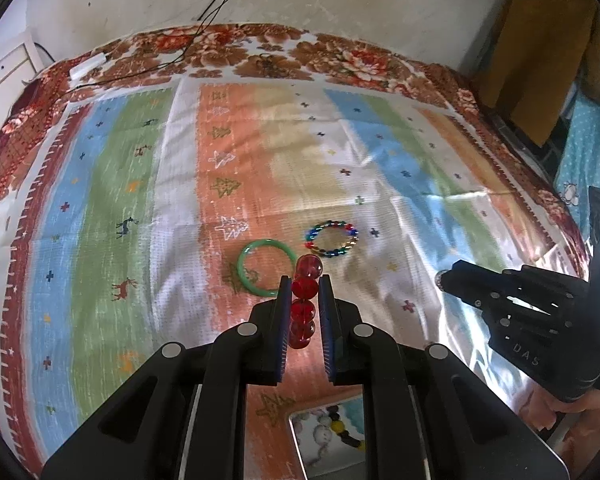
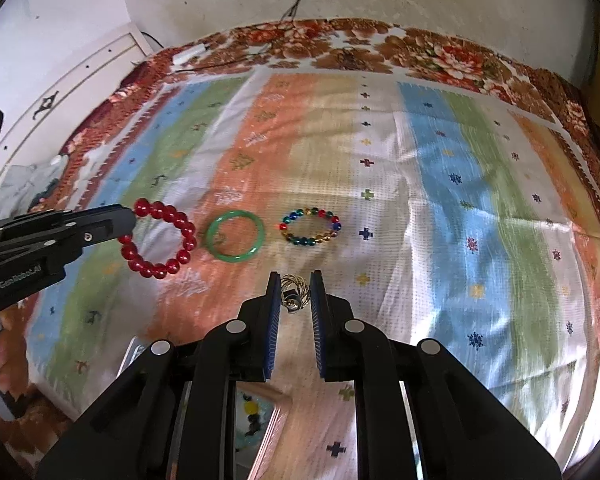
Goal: Organize jewelry
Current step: 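Lift and carry the red bracelet in the left tool while the right carries the ring to the tin, then open the left tool dropping the red bracelet into the tin while the right drops the ring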
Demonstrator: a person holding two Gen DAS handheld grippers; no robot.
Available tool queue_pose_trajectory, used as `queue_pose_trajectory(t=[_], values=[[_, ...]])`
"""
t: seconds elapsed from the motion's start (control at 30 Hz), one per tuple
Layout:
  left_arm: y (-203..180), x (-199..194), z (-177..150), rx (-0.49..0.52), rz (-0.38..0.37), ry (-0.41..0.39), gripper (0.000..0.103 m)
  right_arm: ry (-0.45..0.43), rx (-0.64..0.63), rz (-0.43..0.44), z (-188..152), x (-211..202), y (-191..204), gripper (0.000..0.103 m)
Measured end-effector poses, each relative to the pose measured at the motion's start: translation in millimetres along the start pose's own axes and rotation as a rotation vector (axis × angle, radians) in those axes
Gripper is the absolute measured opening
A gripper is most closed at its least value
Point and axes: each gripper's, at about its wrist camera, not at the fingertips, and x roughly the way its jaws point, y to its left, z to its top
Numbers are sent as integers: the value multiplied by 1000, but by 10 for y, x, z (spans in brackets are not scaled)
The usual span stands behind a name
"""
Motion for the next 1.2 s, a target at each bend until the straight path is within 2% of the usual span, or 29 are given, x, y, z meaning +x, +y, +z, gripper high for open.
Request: queue_pose_trajectory(t=[0.6, 1.2], values=[[-146, -414, -394, 18, -50, -35, 13, -3, -58, 45, -352, -278, 226, 16], [-326, -601, -884, 51, -9, -27, 13, 14, -80, 48, -701, -423, 417, 16]])
